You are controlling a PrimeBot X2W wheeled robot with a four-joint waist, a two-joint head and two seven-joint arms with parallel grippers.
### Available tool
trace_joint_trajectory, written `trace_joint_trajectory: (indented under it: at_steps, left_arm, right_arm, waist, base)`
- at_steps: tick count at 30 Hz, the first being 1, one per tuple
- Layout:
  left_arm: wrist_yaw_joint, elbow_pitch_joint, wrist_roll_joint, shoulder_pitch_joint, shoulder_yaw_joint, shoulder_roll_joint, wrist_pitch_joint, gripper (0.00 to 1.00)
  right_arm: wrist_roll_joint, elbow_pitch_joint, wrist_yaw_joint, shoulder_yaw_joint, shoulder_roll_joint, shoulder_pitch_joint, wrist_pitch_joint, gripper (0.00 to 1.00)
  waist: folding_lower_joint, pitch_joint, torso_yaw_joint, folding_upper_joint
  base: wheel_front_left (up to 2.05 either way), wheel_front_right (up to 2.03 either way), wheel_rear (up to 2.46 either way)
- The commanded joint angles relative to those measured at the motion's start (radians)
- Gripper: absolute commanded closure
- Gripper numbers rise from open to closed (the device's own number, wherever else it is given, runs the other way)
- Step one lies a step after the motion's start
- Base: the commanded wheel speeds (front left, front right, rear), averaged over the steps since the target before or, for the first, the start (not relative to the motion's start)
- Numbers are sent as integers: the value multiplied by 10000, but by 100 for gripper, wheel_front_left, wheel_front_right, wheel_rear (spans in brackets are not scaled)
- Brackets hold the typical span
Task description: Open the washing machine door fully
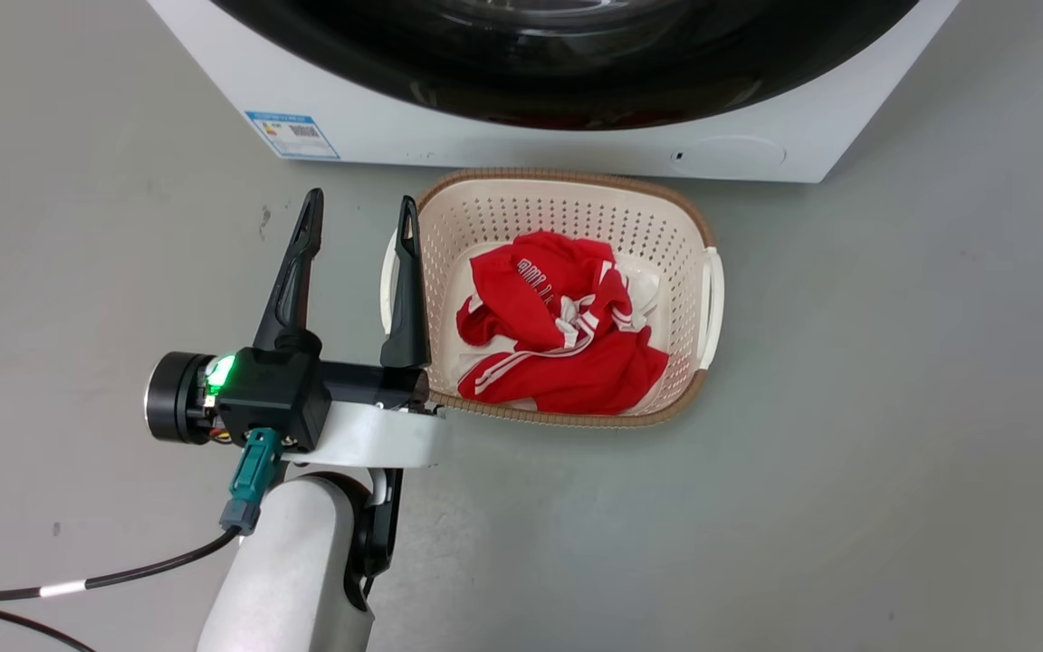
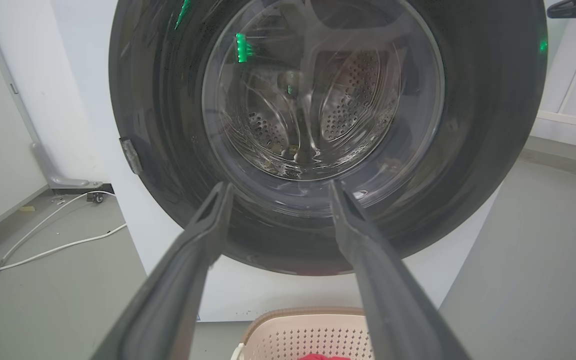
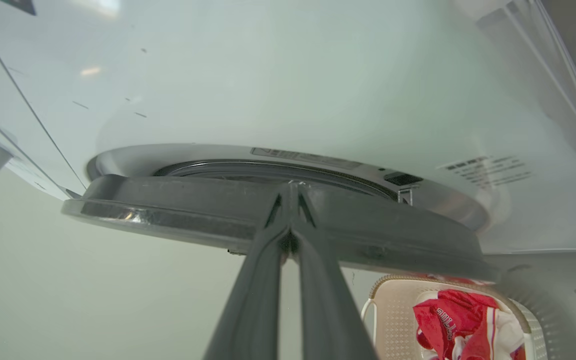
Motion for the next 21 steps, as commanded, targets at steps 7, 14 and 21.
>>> trace_joint_trajectory:
  at_steps: [7, 14, 21]
  left_arm:
    - [196, -107, -130, -347, -176, 15, -27, 0]
    - [337, -151, -215, -409, -332, 15, -27, 0]
    - [433, -80, -306, -422, -437, 15, -27, 0]
  right_arm:
    - [-419, 432, 0, 406, 311, -756, 201, 100]
    - [-436, 810, 0, 544, 681, -1117, 583, 100]
    - [-143, 590, 0, 438, 488, -989, 1744, 100]
  waist:
    - [-1, 481, 229, -1]
    - [-1, 690, 416, -1]
    - [-1, 637, 498, -1]
  base:
    - [0, 0, 0]
    - [0, 0, 0]
    - [0, 0, 0]
